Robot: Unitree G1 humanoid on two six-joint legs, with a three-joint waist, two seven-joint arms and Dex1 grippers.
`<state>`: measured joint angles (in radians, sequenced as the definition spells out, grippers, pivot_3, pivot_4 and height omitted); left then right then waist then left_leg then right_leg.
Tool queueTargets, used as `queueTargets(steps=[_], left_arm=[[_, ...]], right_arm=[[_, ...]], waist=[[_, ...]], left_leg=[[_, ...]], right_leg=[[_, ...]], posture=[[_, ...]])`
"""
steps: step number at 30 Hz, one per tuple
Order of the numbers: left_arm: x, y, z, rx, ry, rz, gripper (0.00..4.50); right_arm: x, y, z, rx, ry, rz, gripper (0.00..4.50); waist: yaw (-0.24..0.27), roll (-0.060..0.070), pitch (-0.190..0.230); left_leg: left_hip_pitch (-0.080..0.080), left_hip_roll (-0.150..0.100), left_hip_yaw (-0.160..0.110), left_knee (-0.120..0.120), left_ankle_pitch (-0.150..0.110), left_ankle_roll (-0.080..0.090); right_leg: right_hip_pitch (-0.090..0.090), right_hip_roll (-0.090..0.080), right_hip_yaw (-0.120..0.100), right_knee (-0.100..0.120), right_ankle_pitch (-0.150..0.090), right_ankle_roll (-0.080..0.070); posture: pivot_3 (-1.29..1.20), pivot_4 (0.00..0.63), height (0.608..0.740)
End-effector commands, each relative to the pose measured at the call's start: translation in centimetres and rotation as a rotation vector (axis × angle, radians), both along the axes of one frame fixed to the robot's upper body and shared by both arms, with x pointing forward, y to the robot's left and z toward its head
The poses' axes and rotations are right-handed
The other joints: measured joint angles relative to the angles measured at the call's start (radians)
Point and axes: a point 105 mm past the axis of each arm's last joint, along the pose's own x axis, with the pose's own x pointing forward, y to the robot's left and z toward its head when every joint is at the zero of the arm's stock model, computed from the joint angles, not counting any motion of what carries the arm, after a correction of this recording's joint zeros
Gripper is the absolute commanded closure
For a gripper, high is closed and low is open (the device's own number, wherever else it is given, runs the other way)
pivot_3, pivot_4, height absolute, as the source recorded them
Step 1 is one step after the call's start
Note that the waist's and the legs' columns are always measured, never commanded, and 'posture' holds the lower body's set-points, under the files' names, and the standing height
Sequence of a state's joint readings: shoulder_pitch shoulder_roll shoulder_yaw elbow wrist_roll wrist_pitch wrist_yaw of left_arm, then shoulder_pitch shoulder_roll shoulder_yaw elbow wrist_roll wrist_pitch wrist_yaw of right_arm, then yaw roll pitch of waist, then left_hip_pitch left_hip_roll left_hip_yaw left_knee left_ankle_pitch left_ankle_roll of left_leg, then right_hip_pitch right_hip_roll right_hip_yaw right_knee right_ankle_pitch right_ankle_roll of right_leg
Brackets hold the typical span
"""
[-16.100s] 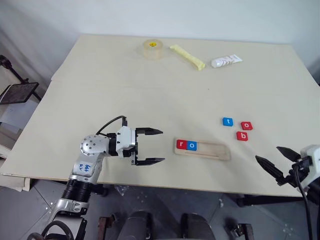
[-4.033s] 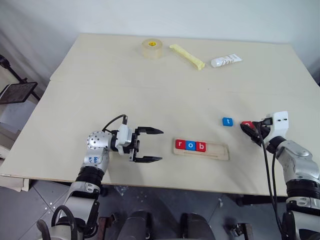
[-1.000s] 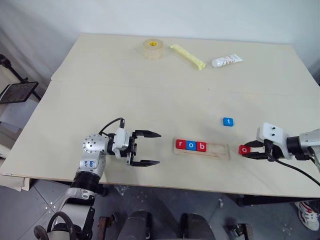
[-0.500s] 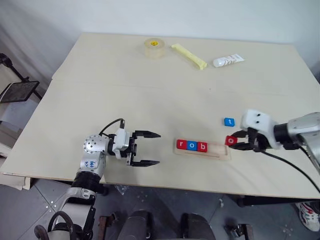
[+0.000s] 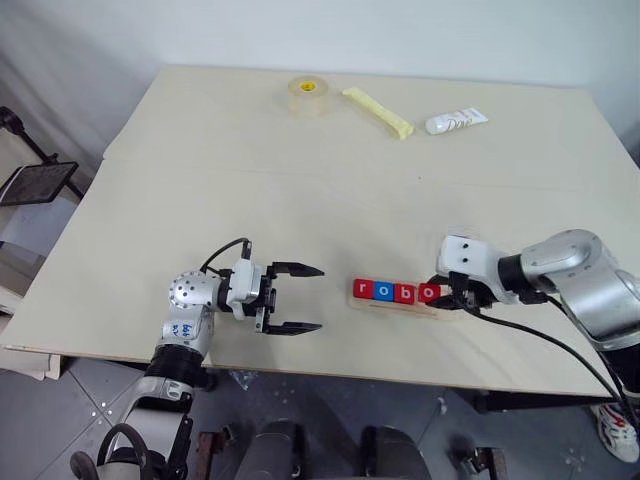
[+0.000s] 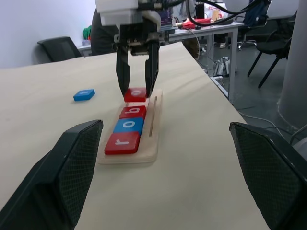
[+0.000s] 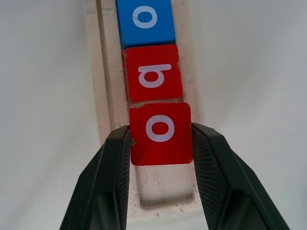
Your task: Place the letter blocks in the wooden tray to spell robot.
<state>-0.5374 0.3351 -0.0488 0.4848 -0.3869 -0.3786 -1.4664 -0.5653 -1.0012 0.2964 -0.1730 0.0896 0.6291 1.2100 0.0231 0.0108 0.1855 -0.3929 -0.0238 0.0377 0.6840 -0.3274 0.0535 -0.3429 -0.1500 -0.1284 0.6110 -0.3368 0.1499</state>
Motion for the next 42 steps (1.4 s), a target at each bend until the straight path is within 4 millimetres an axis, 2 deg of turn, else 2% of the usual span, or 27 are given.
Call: queueTargets(steps=[1, 9, 17, 26, 32, 38, 40, 42], left_arm=[[-0.2, 0.0, 0.4, -0.005, -0.020, 0.001, 0.00], [-0.2, 0.0, 0.4, -0.008, -0.020, 0.006, 0.00], [-0.1, 0.0, 0.3, -0.010, -0.018, 0.010, 0.00], [0.1, -0.1, 0.4, -0.009, -0.017, 0.013, 0.00], [0.3, -0.1, 0.4, -0.009, -0.017, 0.016, 0.00], [0.4, -0.1, 0.4, -0.011, -0.013, 0.019, 0.00], [0.5, -0.2, 0.4, -0.012, -0.008, 0.021, 0.00], [0.5, -0.2, 0.4, -0.014, -0.005, 0.022, 0.00]], right_arm=[[0.5, 0.1, 0.6, -0.007, -0.038, 0.006, 3.06], [0.9, 0.4, 0.5, -0.005, -0.038, 0.010, 3.06], [0.3, 0.9, 0.4, 0.007, -0.009, 0.034, 3.06], [0.2, 0.9, 0.8, 0.013, -0.013, 0.032, 0.03], [0.0, 0.4, 1.9, 0.041, -0.039, 0.004, 0.03], [-1.2, -1.4, 3.2, 0.143, -0.063, -0.072, 0.03], [-0.8, -4.4, 3.9, 0.243, -0.147, -0.231, 0.03], [-1.0, -6.5, 4.2, 0.302, -0.194, -0.326, 0.03]], waist=[[-0.001, 0.000, 0.000], [-0.001, 0.000, 0.000], [-0.002, 0.000, 0.000], [-0.002, 0.000, 0.000], [-0.001, 0.000, 0.000], [0.002, 0.000, 0.000], [0.004, 0.000, 0.000], [0.006, -0.001, 0.000]], left_leg=[[0.000, 0.000, 0.000, 0.000, 0.000, 0.000], [0.000, 0.000, 0.000, 0.000, 0.000, 0.000], [0.000, 0.000, 0.000, 0.000, 0.000, 0.000], [0.000, 0.000, 0.000, 0.000, 0.000, 0.000], [0.000, 0.000, 0.000, 0.000, 0.000, 0.000], [0.000, 0.000, -0.001, 0.000, 0.000, 0.000], [0.000, 0.000, 0.000, 0.000, 0.000, 0.000], [0.000, 0.000, -0.001, 0.000, 0.000, 0.000]], right_leg=[[0.000, 0.000, 0.000, 0.000, 0.000, 0.000], [0.000, 0.000, 0.000, 0.000, 0.000, 0.000], [0.000, 0.000, 0.000, 0.000, 0.000, 0.000], [0.000, 0.000, 0.000, 0.000, 0.000, 0.000], [0.000, 0.000, 0.000, 0.000, 0.000, 0.000], [0.000, 0.000, 0.000, 0.000, 0.000, 0.000], [0.000, 0.000, 0.000, 0.000, 0.000, 0.000], [0.001, 0.000, -0.002, 0.000, 0.000, 0.000]], posture=[[0.00, 0.150, 0.740], [0.00, 0.150, 0.740], [0.00, 0.150, 0.740], [0.00, 0.150, 0.740], [0.00, 0.150, 0.740], [0.00, 0.150, 0.740], [0.00, 0.150, 0.740], [0.00, 0.150, 0.740]])
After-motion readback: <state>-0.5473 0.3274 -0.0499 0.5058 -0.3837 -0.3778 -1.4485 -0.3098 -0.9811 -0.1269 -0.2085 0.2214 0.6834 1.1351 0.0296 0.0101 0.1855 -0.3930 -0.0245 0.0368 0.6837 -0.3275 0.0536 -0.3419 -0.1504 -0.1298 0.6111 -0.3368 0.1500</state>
